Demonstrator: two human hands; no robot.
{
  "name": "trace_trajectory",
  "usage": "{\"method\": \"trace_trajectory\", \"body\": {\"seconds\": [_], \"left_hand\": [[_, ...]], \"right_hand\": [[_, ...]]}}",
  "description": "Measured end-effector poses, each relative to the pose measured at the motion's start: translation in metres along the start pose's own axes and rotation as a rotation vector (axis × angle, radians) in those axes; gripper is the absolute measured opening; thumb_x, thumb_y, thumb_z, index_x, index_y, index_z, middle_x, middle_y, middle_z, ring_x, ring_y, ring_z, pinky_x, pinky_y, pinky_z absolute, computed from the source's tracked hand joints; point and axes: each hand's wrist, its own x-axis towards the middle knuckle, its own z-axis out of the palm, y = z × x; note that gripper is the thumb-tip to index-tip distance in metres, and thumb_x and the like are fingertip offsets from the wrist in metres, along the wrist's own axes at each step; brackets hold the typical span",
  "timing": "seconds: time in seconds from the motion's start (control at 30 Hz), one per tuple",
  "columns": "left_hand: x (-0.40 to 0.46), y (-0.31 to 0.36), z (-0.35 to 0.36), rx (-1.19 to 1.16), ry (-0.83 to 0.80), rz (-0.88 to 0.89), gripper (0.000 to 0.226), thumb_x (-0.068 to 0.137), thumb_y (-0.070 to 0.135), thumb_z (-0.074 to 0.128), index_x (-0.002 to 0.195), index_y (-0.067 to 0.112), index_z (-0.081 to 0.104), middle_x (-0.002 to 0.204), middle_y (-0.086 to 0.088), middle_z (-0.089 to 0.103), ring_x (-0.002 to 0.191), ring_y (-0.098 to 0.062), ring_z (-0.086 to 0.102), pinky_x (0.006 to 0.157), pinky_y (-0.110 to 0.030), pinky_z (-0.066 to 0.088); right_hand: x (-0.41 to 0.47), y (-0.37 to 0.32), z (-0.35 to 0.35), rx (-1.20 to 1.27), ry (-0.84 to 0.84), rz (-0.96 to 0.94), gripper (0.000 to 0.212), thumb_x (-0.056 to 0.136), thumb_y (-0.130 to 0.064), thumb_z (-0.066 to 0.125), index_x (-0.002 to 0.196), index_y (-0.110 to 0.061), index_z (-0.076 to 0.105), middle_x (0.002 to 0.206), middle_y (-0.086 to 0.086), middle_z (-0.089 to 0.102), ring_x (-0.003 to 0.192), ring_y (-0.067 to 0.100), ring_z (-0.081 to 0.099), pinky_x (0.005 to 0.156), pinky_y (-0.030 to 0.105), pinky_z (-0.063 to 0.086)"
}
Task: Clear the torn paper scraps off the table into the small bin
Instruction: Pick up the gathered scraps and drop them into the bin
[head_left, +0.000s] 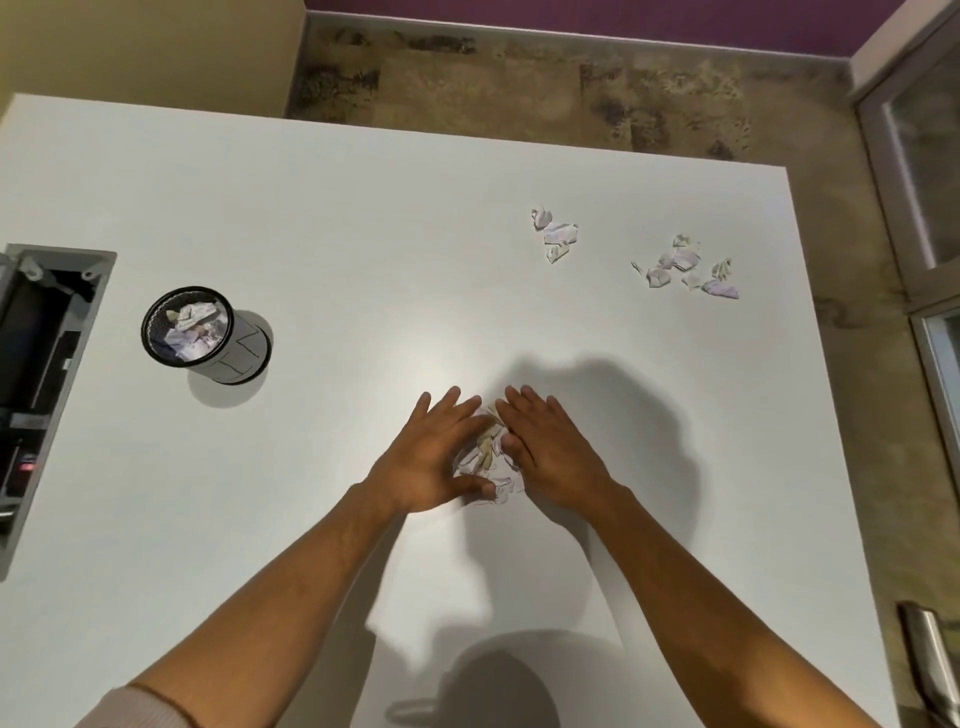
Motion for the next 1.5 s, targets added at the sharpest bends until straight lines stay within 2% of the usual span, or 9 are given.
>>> {"method": "trace_trajectory", "body": {"seconds": [0.3,0.47,0.7,0.83,0.93,1.07,1.23,1.33,1.5], "left_hand": [[-0.021,0.045,0.013,0.202,0.028,-0.238,0.101,0.063,0.063,0.078,0.149,0.039,0.031,0.161,-0.006,0.022,0.145,-0.041,0.020,0.112,-0.050,0.026],[-0.020,0.045,0.011,0.142,0.007,-0.228,0.073,0.071,0.042,0.082,0.137,0.031,0.053,0.155,-0.009,0.037,0.135,-0.050,0.036,0.102,-0.056,0.037],[-0.028,0.053,0.008,-0.003,0.165,-0.190,0.024,0.093,0.022,0.057,0.115,0.022,0.065,0.127,0.005,0.055,0.123,-0.026,0.040,0.096,-0.025,0.037],[-0.034,0.053,0.020,0.011,0.174,-0.161,0.027,0.097,0.022,0.048,0.114,0.015,0.068,0.126,0.005,0.058,0.120,-0.023,0.044,0.091,-0.019,0.034],[-0.032,0.059,0.018,-0.030,0.192,-0.202,0.020,0.086,0.010,0.050,0.085,0.011,0.069,0.094,-0.003,0.067,0.092,-0.029,0.056,0.067,-0.027,0.042],[-0.028,0.055,0.008,-0.034,0.208,-0.253,0.023,0.072,0.001,0.038,0.060,0.014,0.053,0.064,-0.003,0.053,0.061,-0.021,0.042,0.050,-0.035,0.035],[-0.030,0.060,-0.004,-0.337,0.269,-0.525,0.020,0.080,0.004,0.056,0.072,0.010,0.073,0.074,-0.007,0.072,0.066,-0.025,0.058,0.065,-0.031,0.051],[-0.040,0.061,-0.017,-0.479,0.355,-0.622,0.015,0.081,0.001,0.067,0.082,0.010,0.078,0.083,-0.001,0.076,0.077,-0.016,0.068,0.059,-0.002,0.038],[-0.055,0.066,-0.049,-0.887,0.514,-0.765,0.011,0.084,-0.005,0.069,0.091,0.000,0.074,0.087,-0.005,0.070,0.053,0.009,0.062,0.049,-0.003,0.042]], "right_hand": [[-0.028,-0.030,-0.012,-0.186,-0.036,0.345,0.098,0.073,-0.078,0.052,0.150,-0.040,0.006,0.161,0.002,0.008,0.141,0.034,0.020,0.105,0.050,0.034],[-0.026,-0.052,-0.001,-0.102,-0.021,0.385,0.077,0.086,-0.049,0.062,0.149,-0.040,0.019,0.159,0.004,0.013,0.137,0.035,0.021,0.102,0.045,0.041],[-0.035,-0.062,0.021,-0.054,0.119,0.308,0.048,0.096,-0.023,0.056,0.141,-0.028,0.042,0.144,-0.001,0.042,0.123,0.024,0.039,0.085,0.029,0.048],[-0.035,-0.061,0.036,0.050,0.162,0.355,0.041,0.097,-0.027,0.052,0.137,-0.025,0.047,0.129,-0.002,0.054,0.110,0.014,0.049,0.075,0.017,0.040],[-0.034,-0.061,0.035,0.086,0.192,0.373,0.029,0.100,-0.028,0.044,0.127,-0.022,0.054,0.121,0.000,0.056,0.095,0.012,0.051,0.068,0.012,0.032],[-0.037,-0.065,0.024,0.122,0.202,0.279,0.023,0.094,-0.004,0.042,0.104,-0.006,0.063,0.107,0.013,0.058,0.097,0.026,0.051,0.074,0.026,0.034],[-0.038,-0.068,0.008,0.427,0.412,0.386,0.021,0.079,0.000,0.057,0.063,-0.007,0.068,0.066,0.008,0.066,0.071,0.007,0.063,0.062,0.021,0.045],[-0.048,-0.074,-0.009,0.750,0.523,0.500,0.008,0.080,-0.002,0.071,0.079,-0.007,0.077,0.069,0.000,0.071,0.056,-0.008,0.060,0.051,0.005,0.040],[-0.054,-0.079,-0.010,1.189,0.541,0.610,0.015,0.078,-0.006,0.076,0.093,-0.009,0.076,0.081,0.001,0.075,0.070,0.005,0.069,0.067,0.018,0.051]]}}
